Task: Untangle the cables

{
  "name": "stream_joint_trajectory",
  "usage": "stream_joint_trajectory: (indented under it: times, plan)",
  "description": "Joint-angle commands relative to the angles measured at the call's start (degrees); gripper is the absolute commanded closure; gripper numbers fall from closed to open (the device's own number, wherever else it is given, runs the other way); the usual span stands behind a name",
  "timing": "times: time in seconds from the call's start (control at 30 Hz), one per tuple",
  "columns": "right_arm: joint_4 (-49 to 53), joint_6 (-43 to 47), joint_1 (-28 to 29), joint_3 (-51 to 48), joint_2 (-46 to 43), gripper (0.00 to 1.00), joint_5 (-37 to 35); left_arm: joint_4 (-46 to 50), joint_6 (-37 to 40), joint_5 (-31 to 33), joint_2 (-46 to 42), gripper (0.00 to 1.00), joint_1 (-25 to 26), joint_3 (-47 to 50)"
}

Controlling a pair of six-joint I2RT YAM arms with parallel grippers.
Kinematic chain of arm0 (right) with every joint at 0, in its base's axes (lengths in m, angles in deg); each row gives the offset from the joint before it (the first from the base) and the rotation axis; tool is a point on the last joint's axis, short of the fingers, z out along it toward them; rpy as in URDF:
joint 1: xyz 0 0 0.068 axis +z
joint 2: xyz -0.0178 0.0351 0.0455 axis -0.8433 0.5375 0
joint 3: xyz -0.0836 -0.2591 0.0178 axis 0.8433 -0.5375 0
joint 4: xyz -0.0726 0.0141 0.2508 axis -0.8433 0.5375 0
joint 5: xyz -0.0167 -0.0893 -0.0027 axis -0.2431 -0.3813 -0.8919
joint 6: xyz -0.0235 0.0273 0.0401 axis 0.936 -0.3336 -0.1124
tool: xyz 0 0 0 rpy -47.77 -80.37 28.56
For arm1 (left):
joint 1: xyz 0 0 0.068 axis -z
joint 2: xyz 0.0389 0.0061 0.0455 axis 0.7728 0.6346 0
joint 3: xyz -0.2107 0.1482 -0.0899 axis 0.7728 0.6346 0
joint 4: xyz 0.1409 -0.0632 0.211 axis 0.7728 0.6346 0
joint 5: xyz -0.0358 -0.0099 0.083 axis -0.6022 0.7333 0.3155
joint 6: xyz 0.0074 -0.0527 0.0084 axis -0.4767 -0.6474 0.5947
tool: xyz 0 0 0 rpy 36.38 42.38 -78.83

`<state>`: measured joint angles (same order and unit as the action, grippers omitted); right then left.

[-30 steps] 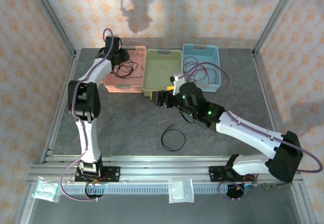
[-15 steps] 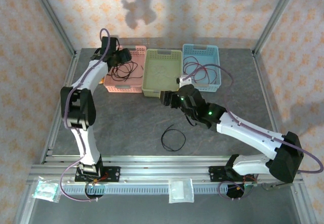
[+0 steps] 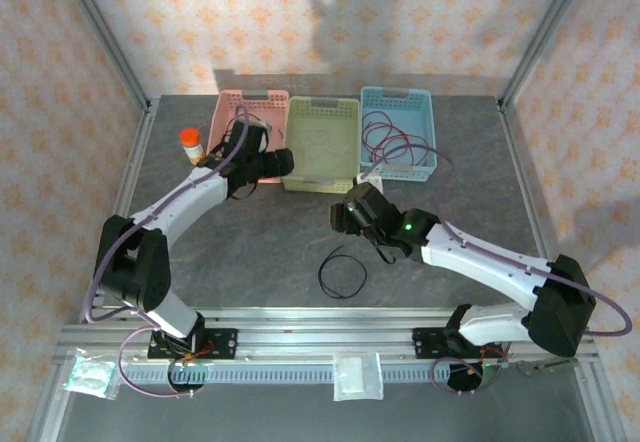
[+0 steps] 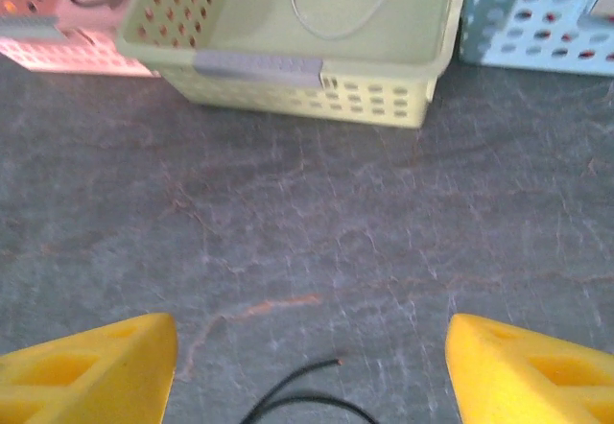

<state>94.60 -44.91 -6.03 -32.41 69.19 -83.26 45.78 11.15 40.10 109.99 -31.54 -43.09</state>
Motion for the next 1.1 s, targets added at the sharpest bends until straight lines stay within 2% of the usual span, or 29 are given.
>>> stream_joint_trajectory:
  times: [0.0,0.2,0.33,0.47,0.6,0.77,0.97,1.07]
  plan:
    - [4.33,-1.08,0.62,-0.7,2.3,0.26,1.23,-2.54,-3.03,2.0,-5.27,0.22,2.84,3.44]
    - [10.83,-2.74,1.18,-0.49,5.64,0.27,4.01,-4.51,-6.15,3.68,-10.39,0.22,8.32,9.88]
    - [14.5,-7.29,1.21,-1.53,6.53,0.33,5.3,-6.61,-7.55,4.1,-12.13,0.21,12.23,13.15]
    - [14.28,-13.22,1.18,-4.61,4.73,0.34,7.15,-10.2,-8.93,4.18,-14.54,0.2,15.89,17.33]
    - [13.28,-18.12,1.15,-8.53,2.99,0.35,9.89,-12.82,-10.49,2.99,-14.97,0.2,17.14,20.68]
    - [13.45,-22.08,1.21,-12.12,0.13,0.37,10.8,-14.04,-9.74,1.6,-12.94,0.2,18.13,20.21]
    - [11.96,-22.19,1.27,-13.1,0.48,0.38,12.51,-16.32,-9.77,1.08,-10.88,0.2,19.53,19.86]
    - [11.15,-21.27,1.46,-12.23,1.65,0.41,13.08,-16.9,-10.06,1.16,-10.03,0.2,20.01,19.51]
